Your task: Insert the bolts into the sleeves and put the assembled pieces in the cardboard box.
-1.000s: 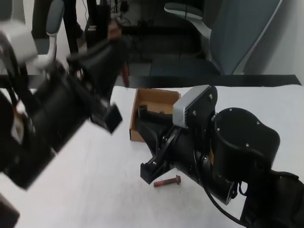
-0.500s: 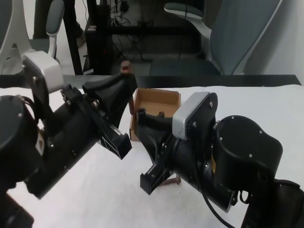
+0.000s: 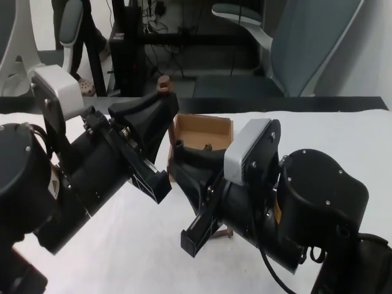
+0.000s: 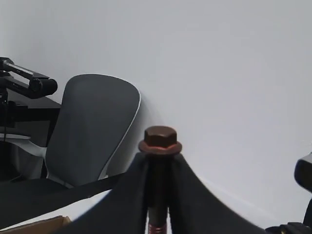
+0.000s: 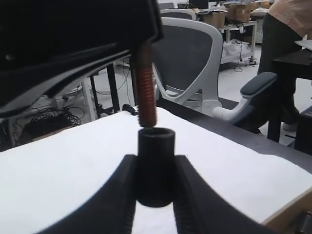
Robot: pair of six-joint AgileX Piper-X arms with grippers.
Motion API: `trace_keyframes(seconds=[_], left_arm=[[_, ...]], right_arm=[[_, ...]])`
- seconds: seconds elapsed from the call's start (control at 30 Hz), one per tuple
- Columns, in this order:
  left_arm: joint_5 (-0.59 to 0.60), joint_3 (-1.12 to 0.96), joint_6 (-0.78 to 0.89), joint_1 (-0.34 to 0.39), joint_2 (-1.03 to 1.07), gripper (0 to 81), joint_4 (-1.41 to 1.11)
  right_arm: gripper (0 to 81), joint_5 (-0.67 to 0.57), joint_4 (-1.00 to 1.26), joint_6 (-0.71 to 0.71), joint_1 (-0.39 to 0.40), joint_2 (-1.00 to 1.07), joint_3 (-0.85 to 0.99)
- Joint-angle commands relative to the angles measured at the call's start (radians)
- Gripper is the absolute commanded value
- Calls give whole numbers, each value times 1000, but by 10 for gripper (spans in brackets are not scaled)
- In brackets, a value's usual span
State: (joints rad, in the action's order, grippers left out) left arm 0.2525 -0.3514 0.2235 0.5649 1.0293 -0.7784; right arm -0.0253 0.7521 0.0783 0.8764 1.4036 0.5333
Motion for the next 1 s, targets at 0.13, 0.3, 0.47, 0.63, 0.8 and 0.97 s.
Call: trace_keyframes(seconds=[0.13, 0.3, 0.47, 0.63, 0.8, 0.97], left_arm=[[-5, -2, 0, 4, -2, 17, -20], [-5, -2, 0, 4, -2, 17, -18], [11, -2, 16, 4, -2, 17, -8], [12, -2, 23, 5, -2, 17, -7], [34, -2, 49, 5, -2, 17, -7], [42, -2, 58, 5, -2, 17, -2]], right_arm=[[1, -32, 41, -11, 5, -13, 0], [1, -24, 79, -11, 5, -13, 0], [1, -14, 108, -11, 2, -13, 0], [1, 20, 108, -38, 2, -13, 0], [1, 32, 91, -38, -1, -13, 0], [1, 32, 91, -34, -2, -13, 0]])
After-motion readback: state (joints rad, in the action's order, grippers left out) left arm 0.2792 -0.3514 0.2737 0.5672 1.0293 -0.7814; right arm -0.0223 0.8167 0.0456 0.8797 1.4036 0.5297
